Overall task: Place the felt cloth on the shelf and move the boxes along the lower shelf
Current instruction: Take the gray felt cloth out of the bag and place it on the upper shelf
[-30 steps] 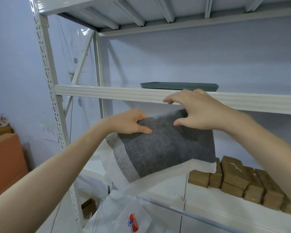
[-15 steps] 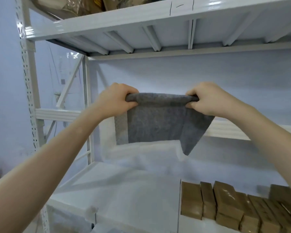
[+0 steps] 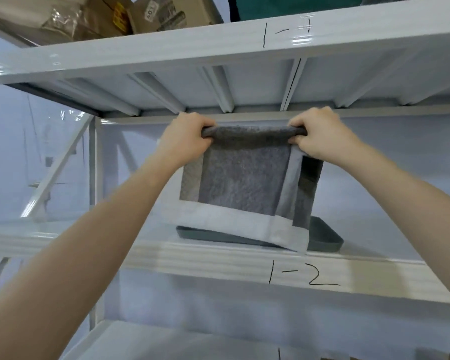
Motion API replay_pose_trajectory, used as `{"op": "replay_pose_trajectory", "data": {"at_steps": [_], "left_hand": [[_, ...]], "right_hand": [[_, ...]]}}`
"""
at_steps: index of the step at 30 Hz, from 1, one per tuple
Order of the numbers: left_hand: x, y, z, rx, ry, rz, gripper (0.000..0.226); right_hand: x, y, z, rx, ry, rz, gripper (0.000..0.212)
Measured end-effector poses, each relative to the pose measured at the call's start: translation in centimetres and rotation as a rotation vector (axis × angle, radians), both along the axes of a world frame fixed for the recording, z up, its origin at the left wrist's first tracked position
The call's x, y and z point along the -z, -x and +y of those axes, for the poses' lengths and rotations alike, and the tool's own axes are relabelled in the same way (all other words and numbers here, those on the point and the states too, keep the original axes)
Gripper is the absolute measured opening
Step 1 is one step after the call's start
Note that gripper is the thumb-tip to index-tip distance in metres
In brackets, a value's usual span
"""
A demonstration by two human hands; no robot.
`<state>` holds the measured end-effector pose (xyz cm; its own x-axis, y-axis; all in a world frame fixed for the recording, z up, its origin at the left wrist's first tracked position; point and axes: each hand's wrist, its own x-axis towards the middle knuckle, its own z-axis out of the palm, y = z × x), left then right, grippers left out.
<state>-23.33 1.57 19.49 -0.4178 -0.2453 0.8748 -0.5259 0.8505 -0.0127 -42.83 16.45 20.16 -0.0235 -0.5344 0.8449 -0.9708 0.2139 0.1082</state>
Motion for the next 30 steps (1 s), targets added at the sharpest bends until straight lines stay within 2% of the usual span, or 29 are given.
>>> {"op": "replay_pose_trajectory", "data": {"at_steps": [1, 4, 7, 10, 14, 15, 17, 22, 28, 30], "left_hand": [[-0.4, 0.9, -1.0, 0.021, 0.009, 0.032, 0.011], [-1.0, 2.8, -2.3, 0.077, 0.121, 0.214, 0.025], [0.1, 3.2, -2.5, 0.164, 0.247, 0.320, 0.026], [3.4, 2.6, -3.0, 0.167, 0.080, 0.229, 0.028], [8.4, 1.4, -3.5, 0.195, -0.206, -0.331, 0.017], [9.1, 1.2, -3.6, 0.207, -0.251, -0.429, 0.017], [10.2, 1.0, -3.5, 0.207, -0.334, -0.533, 0.016], [11.8, 0.3, -2.6, 0.238, -0.507, -0.485, 0.023], [12.5, -0.6, -2.2, 0.226, -0.676, -0.364, 0.058], [12.8, 0.2, -1.8, 0.176, -0.657, -0.306, 0.055]], "right_hand": [[-0.4, 0.5, -0.7, 0.043, 0.064, 0.037, 0.011], [-1.0, 1.4, -1.8, 0.117, 0.280, 0.186, 0.024], [-0.3, 1.6, -1.3, 0.024, 0.338, 0.219, 0.043], [3.7, 2.1, -0.7, -0.084, 0.157, 0.125, 0.052], [10.0, 3.0, 0.3, -0.045, -0.376, -0.167, 0.039], [10.9, 3.2, 0.6, -0.057, -0.504, -0.224, 0.033], [11.9, 3.1, 1.1, -0.091, -0.635, -0.339, 0.024], [12.4, 2.4, 1.7, -0.136, -0.605, -0.428, 0.033], [12.4, 1.5, 2.3, -0.208, -0.612, -0.538, 0.038], [12.4, 1.1, 2.1, -0.212, -0.566, -0.564, 0.040]]}}
